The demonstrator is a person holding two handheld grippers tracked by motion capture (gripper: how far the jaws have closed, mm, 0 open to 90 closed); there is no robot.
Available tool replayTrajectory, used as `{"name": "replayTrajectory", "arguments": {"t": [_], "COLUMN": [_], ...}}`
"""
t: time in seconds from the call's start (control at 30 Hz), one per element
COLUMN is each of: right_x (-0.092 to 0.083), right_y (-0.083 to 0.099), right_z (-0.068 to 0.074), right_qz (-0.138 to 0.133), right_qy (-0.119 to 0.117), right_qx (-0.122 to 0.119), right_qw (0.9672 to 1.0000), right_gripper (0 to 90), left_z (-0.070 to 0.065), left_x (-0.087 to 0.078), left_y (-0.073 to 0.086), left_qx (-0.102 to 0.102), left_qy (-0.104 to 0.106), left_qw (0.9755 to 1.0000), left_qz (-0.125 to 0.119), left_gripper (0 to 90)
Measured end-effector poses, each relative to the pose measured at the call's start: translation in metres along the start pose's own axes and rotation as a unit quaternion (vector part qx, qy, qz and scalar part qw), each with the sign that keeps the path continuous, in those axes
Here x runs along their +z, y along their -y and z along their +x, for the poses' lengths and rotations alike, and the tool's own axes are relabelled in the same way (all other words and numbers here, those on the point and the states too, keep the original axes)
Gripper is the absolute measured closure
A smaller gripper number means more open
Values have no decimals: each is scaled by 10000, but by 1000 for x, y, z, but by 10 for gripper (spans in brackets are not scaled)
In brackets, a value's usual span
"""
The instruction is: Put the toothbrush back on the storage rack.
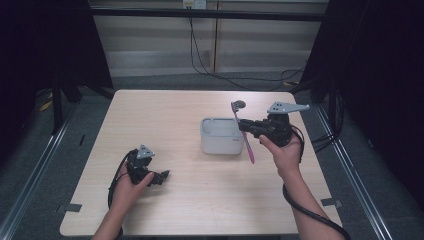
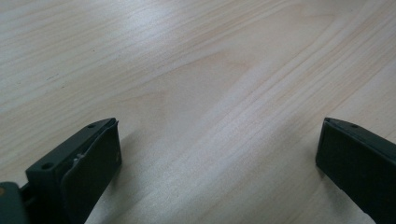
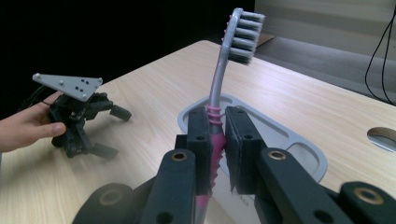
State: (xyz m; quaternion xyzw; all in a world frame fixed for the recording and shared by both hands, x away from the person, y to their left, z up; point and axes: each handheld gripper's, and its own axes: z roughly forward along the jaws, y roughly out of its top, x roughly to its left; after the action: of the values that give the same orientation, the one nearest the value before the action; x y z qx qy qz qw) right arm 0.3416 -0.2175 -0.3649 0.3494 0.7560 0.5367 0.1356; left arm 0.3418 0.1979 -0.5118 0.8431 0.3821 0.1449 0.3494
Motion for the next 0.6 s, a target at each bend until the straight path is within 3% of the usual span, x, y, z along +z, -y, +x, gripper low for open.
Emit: {"name": "replayTrajectory", "arguments": {"t": [0.6], "right_x": [6], "right_y": [-14], "right_z": [-5], "right_qz": [-167], "right_qy": [192], "right_qx": [57], "right_qw": [9997], "right_gripper": [812], "left_z": [0], "left_x": [0], "left_y": [0], "left_qx": [0], "left_qy": [1], "left_qw": [10000], "left_qz": [1], "left_gripper": [0]}}
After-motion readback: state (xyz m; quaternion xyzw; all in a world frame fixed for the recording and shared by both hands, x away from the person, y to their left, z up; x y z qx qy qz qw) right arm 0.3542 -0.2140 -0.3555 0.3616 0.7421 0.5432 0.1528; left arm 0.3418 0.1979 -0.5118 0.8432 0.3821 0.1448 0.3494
